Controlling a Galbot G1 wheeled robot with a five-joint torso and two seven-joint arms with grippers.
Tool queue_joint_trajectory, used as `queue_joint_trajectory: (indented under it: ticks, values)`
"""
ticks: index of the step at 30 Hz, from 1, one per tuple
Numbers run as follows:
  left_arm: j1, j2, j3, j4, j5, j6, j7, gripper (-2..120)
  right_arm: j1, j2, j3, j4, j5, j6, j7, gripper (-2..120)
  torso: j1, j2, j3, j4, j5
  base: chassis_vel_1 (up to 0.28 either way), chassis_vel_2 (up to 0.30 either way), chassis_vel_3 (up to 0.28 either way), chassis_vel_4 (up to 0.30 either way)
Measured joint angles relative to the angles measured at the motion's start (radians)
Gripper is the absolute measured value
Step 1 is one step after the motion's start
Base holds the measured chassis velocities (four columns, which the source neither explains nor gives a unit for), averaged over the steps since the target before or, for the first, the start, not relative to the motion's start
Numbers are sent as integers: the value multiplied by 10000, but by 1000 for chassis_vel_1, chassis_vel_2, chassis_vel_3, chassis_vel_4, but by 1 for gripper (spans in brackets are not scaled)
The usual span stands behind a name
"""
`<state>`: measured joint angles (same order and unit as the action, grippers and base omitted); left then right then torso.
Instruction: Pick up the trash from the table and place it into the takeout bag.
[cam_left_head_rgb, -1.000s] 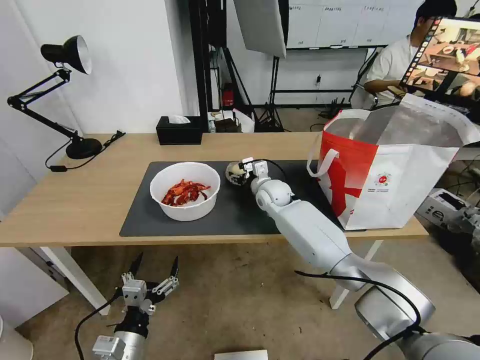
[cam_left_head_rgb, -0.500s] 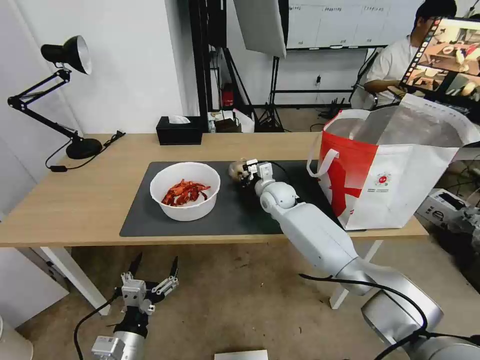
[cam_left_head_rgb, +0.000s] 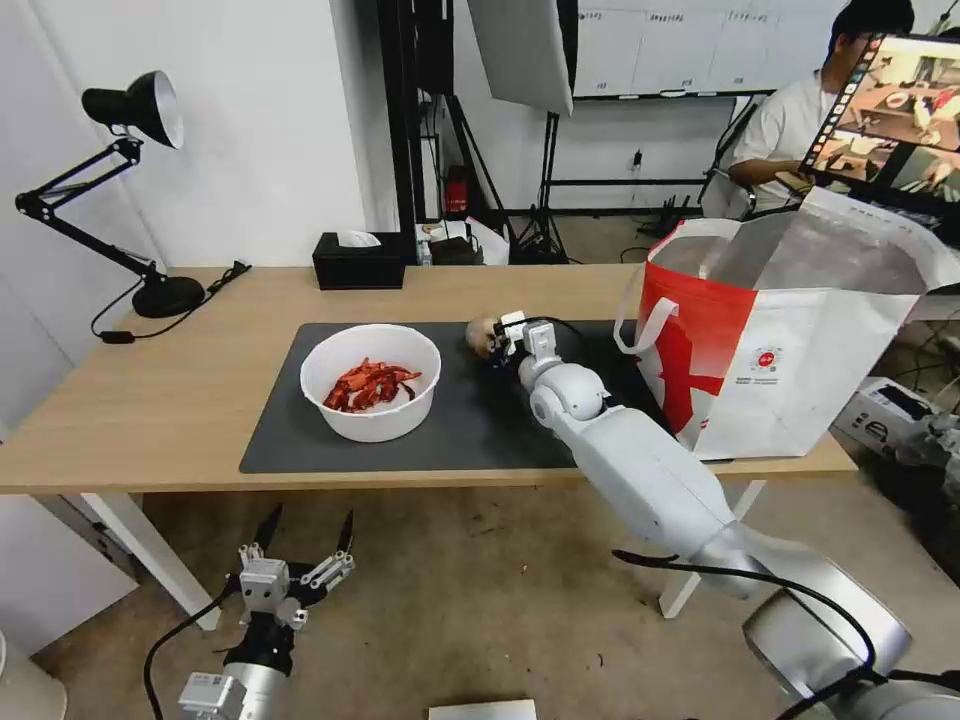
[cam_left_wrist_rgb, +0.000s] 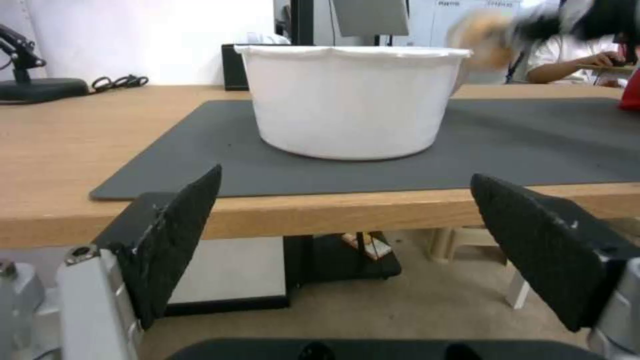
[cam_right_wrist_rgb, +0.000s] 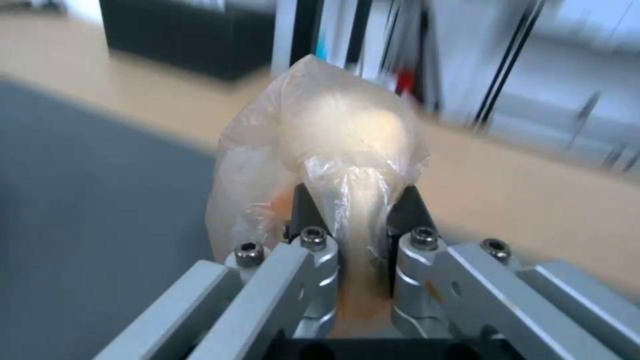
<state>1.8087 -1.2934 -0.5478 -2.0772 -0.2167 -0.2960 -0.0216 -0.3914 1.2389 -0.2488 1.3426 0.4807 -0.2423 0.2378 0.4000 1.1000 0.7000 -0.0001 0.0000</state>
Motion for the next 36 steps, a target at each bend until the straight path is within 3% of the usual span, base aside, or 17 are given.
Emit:
queue_joint_trajectory:
  ticks: [2, 7, 12, 17, 21, 26, 36]
  values:
    - [20, -1, -11, -1, 9, -25, 1, 100, -436, -390, 146, 1231, -698, 710, 762, 6, 0, 0, 0, 1, 2, 0, 0, 0, 0]
    - [3, -6, 38, -1, 25, -32, 1, 100, -1098, -926, 810, 3033, -1586, 1383, 2301, 6, 0, 0, 0, 0, 2, 0, 0, 0, 0]
    - [14, -49, 73, -38, 33, -32, 2, 100, -1305, -1221, 1439, 3882, -2004, 1674, 3143, 6, -1, 0, -1, 0, 2, 0, 0, 0, 0]
    - [96, -83, 72, -109, 65, -33, 2, 100, -1512, -1852, 2411, 4302, -2314, 910, 4809, 5, 0, 0, 0, 0, 3, 0, 0, 0, 0]
    - [108, -94, 74, -122, 85, -35, 4, 100, -1638, -2351, 2773, 4641, -815, 26, 5981, 5, 0, 0, -1, -2, 2, 0, 0, 0, 0]
    - [91, -95, 116, -122, 99, -36, 3, 100, -1791, -2765, 2996, 4815, 74, -189, 6216, 5, 0, 1, -1, 0, 1, 0, 0, 0, 0]
    - [146, -95, 95, -220, 109, -34, 4, 100, -1892, -2841, 3025, 4913, 450, -220, 6137, 5, 0, 0, 0, 1, 0, 0, 0, 0, 0]
